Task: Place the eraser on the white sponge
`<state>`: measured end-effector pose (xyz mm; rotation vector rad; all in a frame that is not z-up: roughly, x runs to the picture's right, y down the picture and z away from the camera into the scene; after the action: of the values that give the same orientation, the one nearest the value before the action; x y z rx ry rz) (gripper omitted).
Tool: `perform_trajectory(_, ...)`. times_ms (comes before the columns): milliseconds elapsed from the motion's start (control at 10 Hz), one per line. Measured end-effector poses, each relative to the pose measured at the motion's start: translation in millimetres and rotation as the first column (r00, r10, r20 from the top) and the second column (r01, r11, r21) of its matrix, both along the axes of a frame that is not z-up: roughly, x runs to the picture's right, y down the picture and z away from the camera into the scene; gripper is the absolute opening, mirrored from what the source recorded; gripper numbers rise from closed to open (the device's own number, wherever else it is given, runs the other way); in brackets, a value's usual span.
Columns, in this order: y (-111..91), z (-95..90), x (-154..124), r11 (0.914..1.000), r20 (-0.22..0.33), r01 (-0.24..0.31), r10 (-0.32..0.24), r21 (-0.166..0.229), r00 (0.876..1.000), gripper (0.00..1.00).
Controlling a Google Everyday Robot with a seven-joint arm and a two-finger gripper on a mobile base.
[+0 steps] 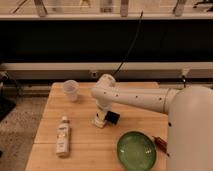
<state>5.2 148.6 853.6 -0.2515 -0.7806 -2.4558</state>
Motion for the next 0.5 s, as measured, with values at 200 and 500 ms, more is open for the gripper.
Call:
perform_trajectory(200, -0.9, -1.6, -1.6, 1.0000, 0.022, -0.002, 0.002, -0.005, 1.000, 0.00)
perform_trajectory(500, -2.6, -2.3, -9.7, 1.0000, 0.051, 0.000, 0.000, -0.009, 0.999, 0.07)
